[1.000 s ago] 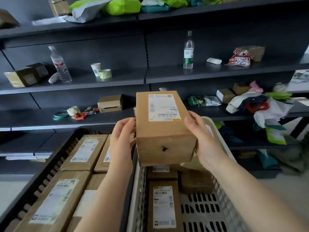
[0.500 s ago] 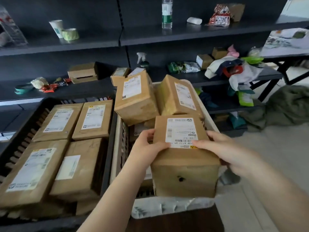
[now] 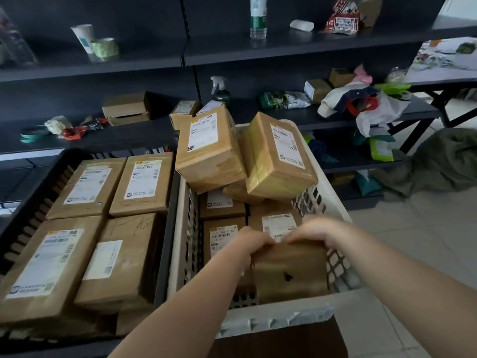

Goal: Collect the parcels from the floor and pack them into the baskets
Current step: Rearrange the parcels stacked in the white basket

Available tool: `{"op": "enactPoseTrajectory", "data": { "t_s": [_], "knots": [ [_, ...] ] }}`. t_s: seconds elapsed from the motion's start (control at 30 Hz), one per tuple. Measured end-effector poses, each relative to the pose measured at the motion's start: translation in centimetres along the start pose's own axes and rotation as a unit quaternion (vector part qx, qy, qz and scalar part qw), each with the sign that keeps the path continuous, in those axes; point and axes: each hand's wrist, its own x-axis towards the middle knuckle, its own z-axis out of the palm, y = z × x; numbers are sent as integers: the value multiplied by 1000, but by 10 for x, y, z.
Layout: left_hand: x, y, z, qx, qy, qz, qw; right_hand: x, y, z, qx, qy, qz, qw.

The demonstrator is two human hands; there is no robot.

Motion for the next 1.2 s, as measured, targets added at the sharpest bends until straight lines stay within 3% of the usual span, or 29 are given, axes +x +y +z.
{"op": "enactPoseTrajectory", "data": {
  "t_s": [0.1,0.2,0.33,0.43,0.47,0.53,0.6,0.67,0.73,0.87,1.07,1.2],
  "knots": [
    [13,-16,7,72,-23,-20,997,22,9,24,-151,9,-21,988],
    [26,-27,10,117,-46,-28,992,40,22,36,-256,5,12,966],
    [34,-26,19,138,-30,20,990,57,29,43,-294,6,30,955],
    [34,-18,17,87,58,134,985,48,20,30,-176,161,-100,966],
    [31,-12,11,54,104,199,973,40,14,20,-139,252,-160,944],
    [21,7,-4,1,198,334,921,25,0,-5,-82,414,-271,865],
    [17,34,-15,-38,242,399,883,24,-16,-30,-47,470,-317,823],
    [22,64,-20,-39,211,366,906,33,-33,-46,-64,428,-281,857],
    [33,89,-17,-14,164,276,947,46,-42,-51,-110,347,-211,907],
    [47,111,3,65,172,176,967,58,-38,-44,-138,328,-177,918],
    [43,95,13,-10,198,210,957,50,-28,-41,-95,295,-210,927],
    [34,90,12,-44,217,228,948,36,-22,-41,74,231,-262,934]
  ]
}}
